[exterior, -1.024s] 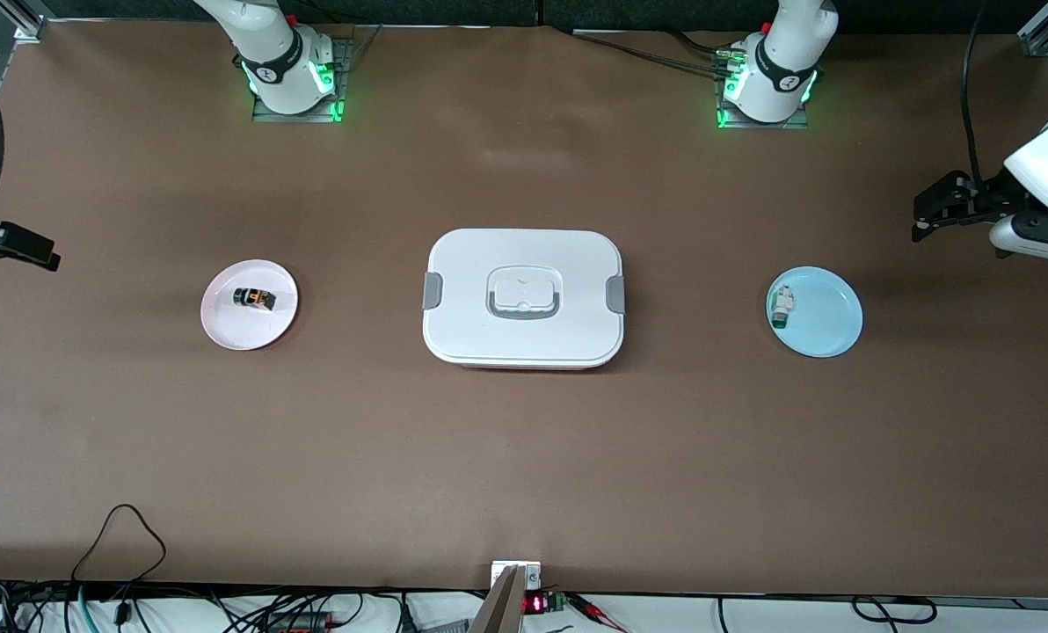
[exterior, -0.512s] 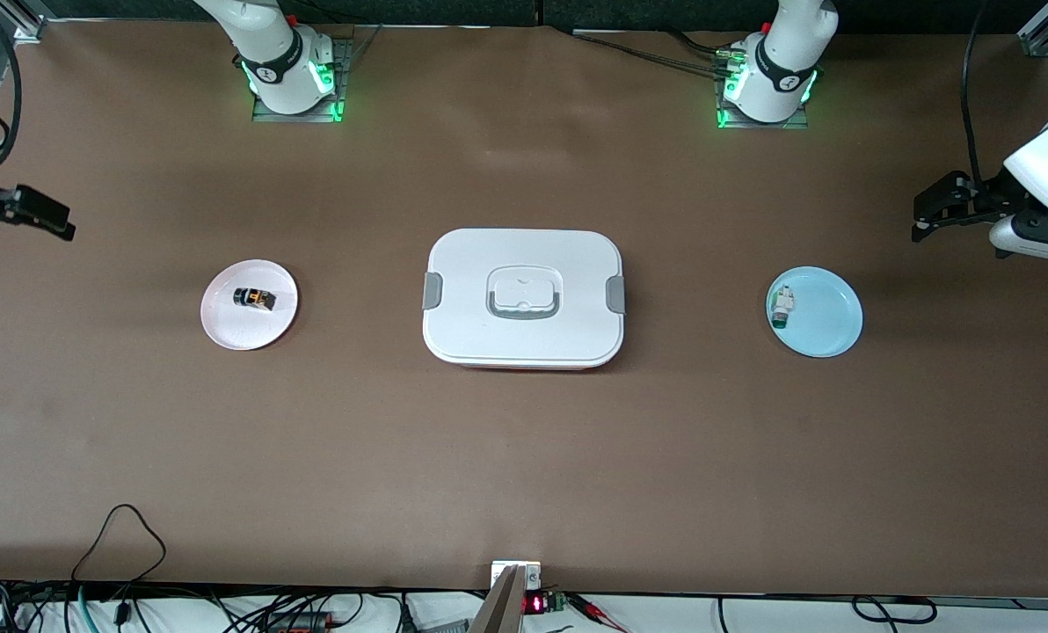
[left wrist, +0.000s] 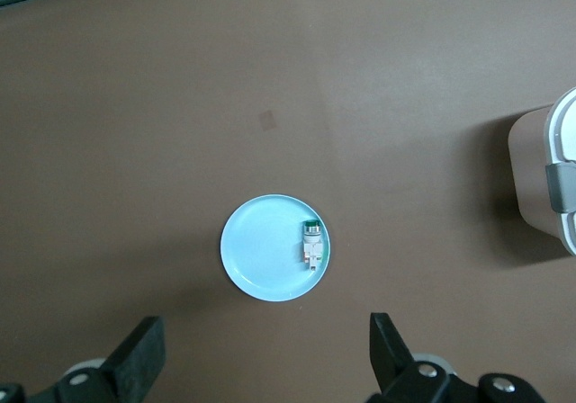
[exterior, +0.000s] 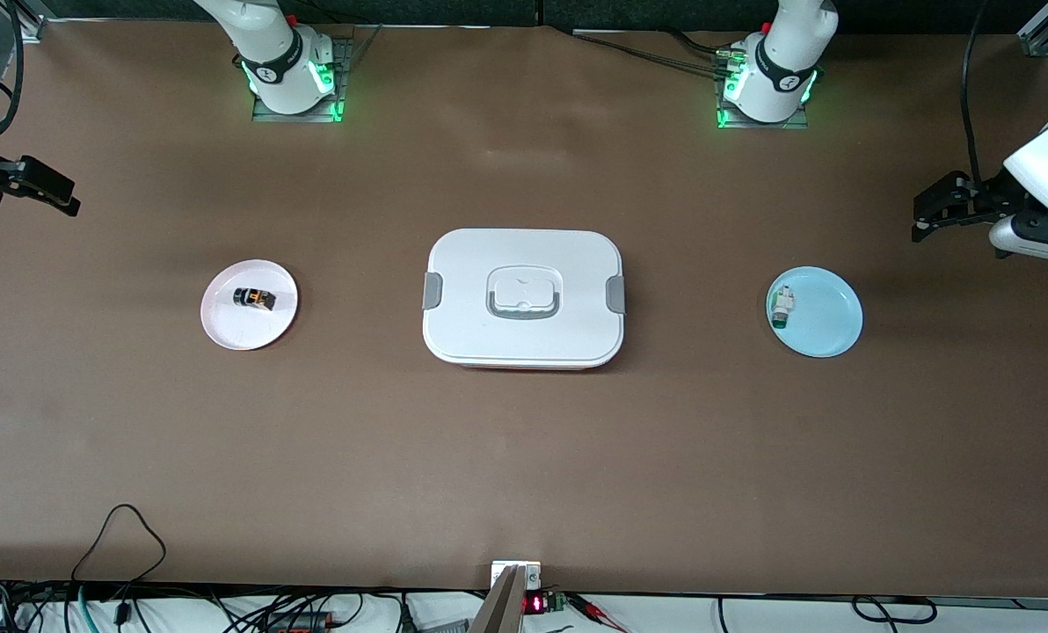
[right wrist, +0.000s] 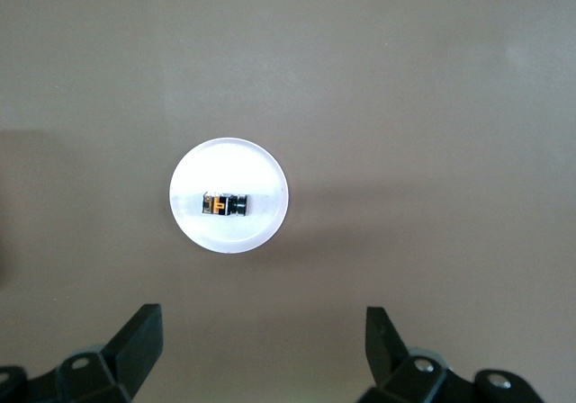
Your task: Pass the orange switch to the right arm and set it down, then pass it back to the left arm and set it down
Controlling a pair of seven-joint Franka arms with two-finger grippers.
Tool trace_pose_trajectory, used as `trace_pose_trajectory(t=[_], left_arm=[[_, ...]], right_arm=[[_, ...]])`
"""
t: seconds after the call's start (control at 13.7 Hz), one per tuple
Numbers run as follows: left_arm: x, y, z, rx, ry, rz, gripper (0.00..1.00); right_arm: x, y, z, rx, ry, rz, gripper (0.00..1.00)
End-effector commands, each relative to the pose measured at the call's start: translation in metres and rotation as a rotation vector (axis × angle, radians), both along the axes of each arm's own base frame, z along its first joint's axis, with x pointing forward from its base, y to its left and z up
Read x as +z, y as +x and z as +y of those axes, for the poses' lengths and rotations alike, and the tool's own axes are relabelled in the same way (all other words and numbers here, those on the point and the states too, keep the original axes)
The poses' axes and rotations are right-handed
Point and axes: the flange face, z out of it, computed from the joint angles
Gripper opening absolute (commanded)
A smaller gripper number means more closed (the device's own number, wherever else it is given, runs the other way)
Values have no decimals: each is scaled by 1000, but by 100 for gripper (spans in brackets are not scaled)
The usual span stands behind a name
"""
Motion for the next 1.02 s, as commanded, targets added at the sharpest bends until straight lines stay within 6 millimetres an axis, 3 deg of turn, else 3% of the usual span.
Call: trace_pose_trajectory(t=[0.0, 0.15, 0.66, 0.95], left_arm=[[5, 4, 0, -14, -3, 2, 100], [5, 4, 0, -14, -3, 2, 100], [4, 4, -1, -15, -3, 2, 100], [4, 4, 0, -14, -3, 2, 100]], right_arm=[[11, -3, 8, 18, 7, -2, 100], [14, -2, 27, 52, -1, -6, 100], [11, -1, 20, 35, 13, 1, 100], [12, -2, 26, 49, 11, 12, 100]])
